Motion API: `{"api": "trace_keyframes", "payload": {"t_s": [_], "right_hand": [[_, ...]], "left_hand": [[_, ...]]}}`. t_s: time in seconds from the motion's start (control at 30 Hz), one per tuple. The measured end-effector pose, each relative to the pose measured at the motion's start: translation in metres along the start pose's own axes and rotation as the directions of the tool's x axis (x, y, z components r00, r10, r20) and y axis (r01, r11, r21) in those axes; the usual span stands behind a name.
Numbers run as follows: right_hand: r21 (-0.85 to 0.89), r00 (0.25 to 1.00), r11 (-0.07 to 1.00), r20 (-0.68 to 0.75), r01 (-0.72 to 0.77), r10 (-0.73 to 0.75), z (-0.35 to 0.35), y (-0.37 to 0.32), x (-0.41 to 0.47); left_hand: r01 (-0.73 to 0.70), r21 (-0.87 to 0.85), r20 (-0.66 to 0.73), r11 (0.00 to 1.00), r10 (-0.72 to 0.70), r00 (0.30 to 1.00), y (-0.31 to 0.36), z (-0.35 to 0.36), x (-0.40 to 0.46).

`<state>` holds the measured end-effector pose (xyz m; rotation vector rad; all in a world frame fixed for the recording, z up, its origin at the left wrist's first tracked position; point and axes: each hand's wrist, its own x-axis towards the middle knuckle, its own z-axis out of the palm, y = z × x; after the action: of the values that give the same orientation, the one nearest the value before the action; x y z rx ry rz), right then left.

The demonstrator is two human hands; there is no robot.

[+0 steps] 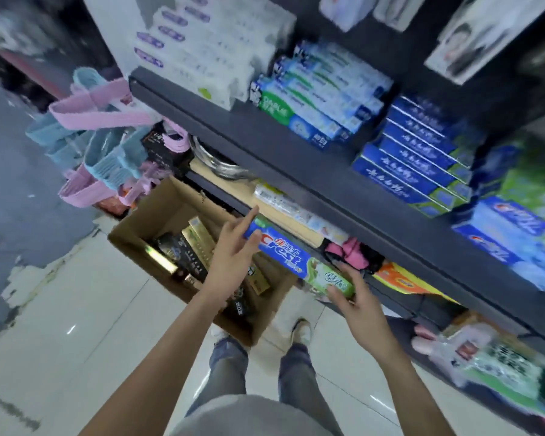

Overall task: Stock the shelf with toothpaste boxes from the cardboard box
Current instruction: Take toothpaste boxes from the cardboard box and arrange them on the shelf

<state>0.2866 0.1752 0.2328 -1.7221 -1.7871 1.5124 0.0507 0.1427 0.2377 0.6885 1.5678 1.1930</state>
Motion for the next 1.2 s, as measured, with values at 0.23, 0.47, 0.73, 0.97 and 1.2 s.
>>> {"api": "trace_keyframes", "payload": {"t_s": [0.23, 0.47, 0.73, 0.97, 1.2], "right_hand": [[0.037, 0.822, 0.995, -0.561, -0.089, 0.094, -0.138, 0.042, -0.040], [-0.026, 0.604, 1.000, -0.796, 0.002, -0.022, -0.274, 0.078, -0.017], [-0.349, 0.633, 0.933, -0.743, -0.090, -0.216, -0.287, 0.098, 0.026], [-0.518, 0.726, 0.828, -0.483, 0.214, -0.490, -0.192, 0.068, -0.004], [-0.426, 0.950, 0.849, 0.127, 0.313, -0.287, -0.058, 0.018, 0.032]], "left_hand": [[-0.444, 0.216, 0.209, 0.870, 0.403, 0.891, 0.058, 0.179, 0.005], [-0.387, 0.386, 0.353, 0.838, 0.254, 0.901, 0.075, 0.320, 0.024], [-0.358, 0.561, 0.385, 0.746, 0.148, 0.911, 0.072, 0.354, 0.042], [-0.456, 0.552, 0.096, 0.699, 0.489, 0.867, 0.028, 0.249, -0.001], [-0.046, 0.685, -0.239, 0.728, 0.283, 0.929, -0.040, 0.071, -0.035]]}}
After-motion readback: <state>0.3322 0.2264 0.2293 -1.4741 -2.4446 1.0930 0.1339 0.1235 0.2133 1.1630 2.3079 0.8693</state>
